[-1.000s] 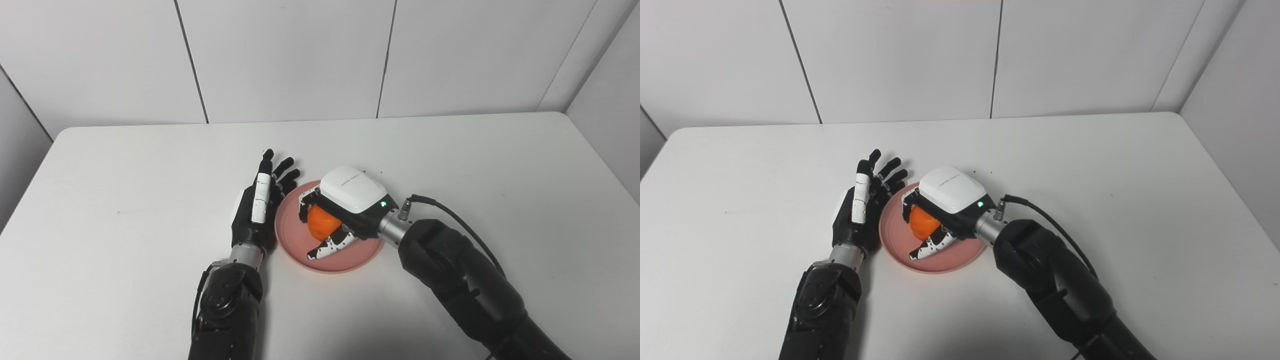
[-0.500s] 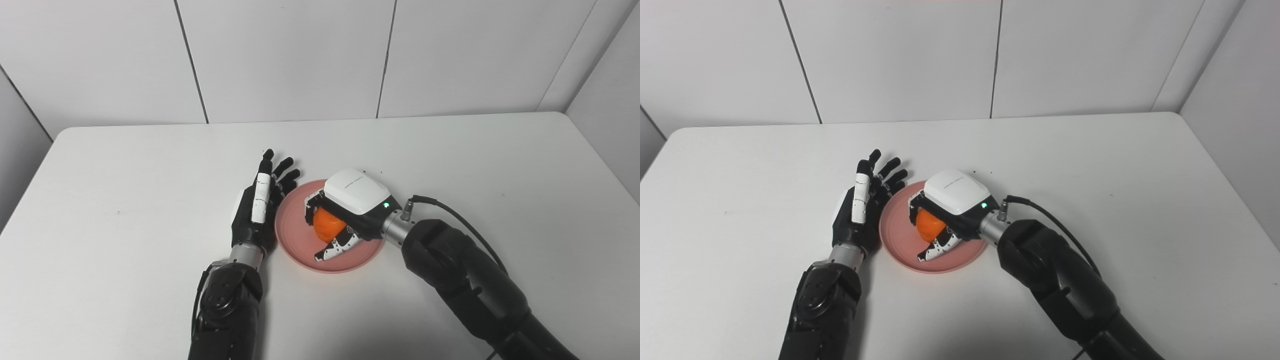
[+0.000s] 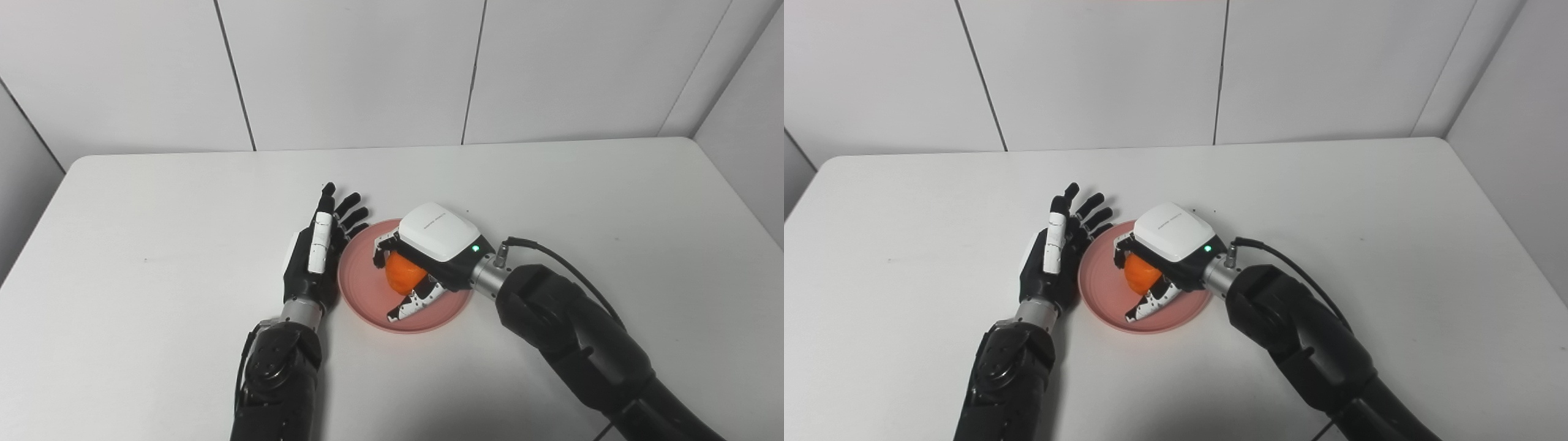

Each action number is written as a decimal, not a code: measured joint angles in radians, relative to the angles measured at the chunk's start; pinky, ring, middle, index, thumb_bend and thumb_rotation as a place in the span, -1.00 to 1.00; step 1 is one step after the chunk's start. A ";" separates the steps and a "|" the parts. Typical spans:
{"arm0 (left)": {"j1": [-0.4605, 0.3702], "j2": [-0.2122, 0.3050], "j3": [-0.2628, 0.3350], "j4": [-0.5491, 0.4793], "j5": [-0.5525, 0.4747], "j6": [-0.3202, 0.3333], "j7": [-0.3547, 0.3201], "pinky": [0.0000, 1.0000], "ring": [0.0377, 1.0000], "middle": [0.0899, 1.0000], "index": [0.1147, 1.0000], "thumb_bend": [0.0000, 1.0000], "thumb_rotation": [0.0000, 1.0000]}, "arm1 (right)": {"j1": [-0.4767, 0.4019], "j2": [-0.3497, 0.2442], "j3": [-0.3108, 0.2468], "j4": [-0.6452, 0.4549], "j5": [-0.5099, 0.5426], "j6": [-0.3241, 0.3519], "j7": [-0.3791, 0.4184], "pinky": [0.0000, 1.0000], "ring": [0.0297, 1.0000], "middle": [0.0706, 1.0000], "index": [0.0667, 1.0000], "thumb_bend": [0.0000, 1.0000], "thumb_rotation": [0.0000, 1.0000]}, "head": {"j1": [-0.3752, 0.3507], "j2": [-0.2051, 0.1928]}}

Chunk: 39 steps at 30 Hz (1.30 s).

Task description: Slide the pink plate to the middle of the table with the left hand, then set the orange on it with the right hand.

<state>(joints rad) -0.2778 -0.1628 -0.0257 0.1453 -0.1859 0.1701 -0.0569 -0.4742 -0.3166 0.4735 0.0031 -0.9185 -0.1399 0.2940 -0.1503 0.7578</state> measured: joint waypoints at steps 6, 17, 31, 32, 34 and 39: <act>0.000 0.000 0.001 0.000 -0.002 0.000 0.000 0.57 0.68 0.74 0.97 0.93 0.67 | 0.000 0.000 -0.005 0.009 0.012 -0.010 -0.002 -0.11 0.03 0.12 0.22 0.75 1.00 | 0.000 0.000; 0.000 0.000 0.004 -0.001 -0.014 0.000 0.000 0.91 0.72 0.75 0.96 0.90 0.68 | -0.003 -0.001 -0.029 0.014 0.031 -0.061 -0.061 -0.19 -0.04 0.07 0.20 0.64 1.00 | 0.005 0.000; -0.004 0.009 -0.003 0.003 0.010 0.000 0.000 0.87 0.74 0.77 0.97 0.96 0.74 | -0.040 0.000 -0.166 -0.001 0.092 -0.127 -0.233 -0.12 0.03 0.21 0.29 0.55 1.00 | 0.011 0.000; -0.005 0.009 -0.003 0.004 0.011 -0.001 0.000 0.81 0.73 0.79 0.98 0.97 0.74 | -0.041 0.000 -0.181 -0.001 0.101 -0.133 -0.250 -0.08 0.12 0.30 0.31 0.53 1.00 | 0.011 0.000; -0.005 0.009 -0.003 0.006 0.013 -0.006 0.000 0.77 0.74 0.80 0.99 0.98 0.74 | -0.041 0.005 -0.214 0.004 0.127 -0.142 -0.296 -0.07 0.17 0.34 0.33 0.51 1.00 | 0.014 0.000; -0.005 0.009 0.001 0.021 0.033 -0.059 0.005 0.71 0.76 0.81 0.97 0.96 0.69 | -0.022 0.033 -0.308 0.027 0.216 -0.153 -0.382 0.04 0.31 0.48 0.46 0.58 1.00 | 0.021 0.002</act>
<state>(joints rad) -0.2825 -0.1535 -0.0248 0.1659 -0.1529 0.1108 -0.0515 -0.4967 -0.2833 0.1651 0.0304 -0.7029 -0.2927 -0.0880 -0.1289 0.7593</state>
